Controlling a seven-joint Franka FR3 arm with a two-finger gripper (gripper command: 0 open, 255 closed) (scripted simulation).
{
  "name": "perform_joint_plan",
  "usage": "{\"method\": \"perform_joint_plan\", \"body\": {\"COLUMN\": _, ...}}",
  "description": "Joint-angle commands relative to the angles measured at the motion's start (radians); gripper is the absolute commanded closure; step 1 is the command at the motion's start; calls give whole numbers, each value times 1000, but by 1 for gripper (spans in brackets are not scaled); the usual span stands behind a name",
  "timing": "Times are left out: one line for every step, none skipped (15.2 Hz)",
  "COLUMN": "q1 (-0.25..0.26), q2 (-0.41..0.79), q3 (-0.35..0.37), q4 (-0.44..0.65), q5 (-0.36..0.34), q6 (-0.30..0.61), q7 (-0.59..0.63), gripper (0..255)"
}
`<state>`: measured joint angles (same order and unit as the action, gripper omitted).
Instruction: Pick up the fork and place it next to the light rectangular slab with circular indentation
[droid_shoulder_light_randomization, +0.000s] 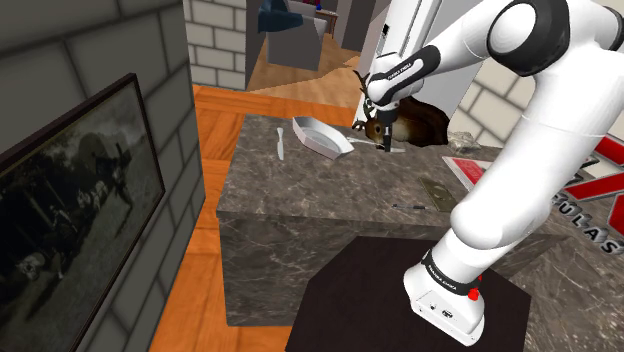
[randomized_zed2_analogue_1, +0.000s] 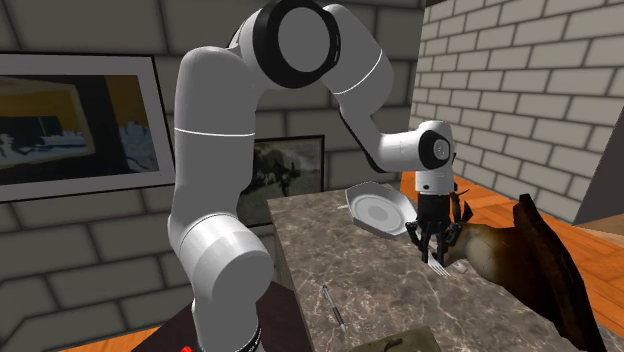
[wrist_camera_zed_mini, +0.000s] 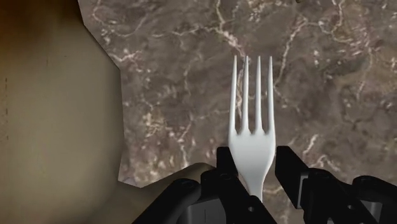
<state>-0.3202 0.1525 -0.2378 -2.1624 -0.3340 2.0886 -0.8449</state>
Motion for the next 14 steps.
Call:
{"method": "perform_joint_plan", "body": {"q1": -5, "q2": 80, "q3": 0, "q4": -27, "q5": -7, "q6": 106, "q7": 10, "gripper": 255}}
{"method": "perform_joint_plan", "body": {"q1": -8, "q2": 81, "q3": -2, "q4": -42, "q5": -11, "q6": 123, "q7": 12, "gripper": 0}}
{"method": "perform_joint_plan", "body": {"q1": -3, "q2": 90, "q3": 2, "q4": -50, "q5": -10, "q6": 138, "q7": 25, "gripper": 0}}
{"method": "perform_joint_plan", "body": {"q1": -8, "q2": 95, "q3": -2, "q4": -50, "q5": -11, "q6": 144, "q7": 19, "gripper": 0}}
{"method": "perform_joint_plan", "body": {"q1": -9, "q2": 87, "q3": -4, "q4": -63, "q5": -16, "q6": 151, "q7": 22, "gripper": 0}}
{"method": "perform_joint_plan", "body": {"q1": -18, "q2": 108, "q3": -11, "q4": -55, "q5": -17, "q6": 168, "q7": 11, "gripper": 0}}
{"method": "perform_joint_plan", "body": {"q1": -11, "q2": 80, "q3": 6, "q4": -27, "q5": -9, "q6": 106, "q7": 11, "gripper": 0}}
{"method": "perform_joint_plan", "body": {"q1": -7, "q2": 63, "q3": 12, "q4": -11, "q5": -5, "q6": 73, "q7": 10, "gripper": 0}}
{"method": "perform_joint_plan", "body": {"q1": -4, "q2": 48, "q3": 19, "q4": 5, "q5": -1, "q6": 41, "q7": 8, "gripper": 0}}
{"method": "perform_joint_plan", "body": {"q1": -1, "q2": 34, "q3": 25, "q4": 23, "q5": 3, "q6": 8, "q7": 6, "gripper": 0}}
{"method": "perform_joint_plan", "body": {"q1": 1, "q2": 24, "q3": 30, "q4": 38, "q5": 7, "q6": -18, "q7": 5, "gripper": 0}}
{"method": "perform_joint_plan", "body": {"q1": 0, "q2": 24, "q3": 31, "q4": 38, "q5": 6, "q6": -18, "q7": 5, "gripper": 0}}
{"method": "perform_joint_plan", "body": {"q1": 0, "q2": 24, "q3": 31, "q4": 38, "q5": 6, "q6": -18, "q7": 5, "gripper": 0}}
{"method": "perform_joint_plan", "body": {"q1": 0, "q2": 24, "q3": 31, "q4": 38, "q5": 6, "q6": -18, "q7": 5, "gripper": 0}}
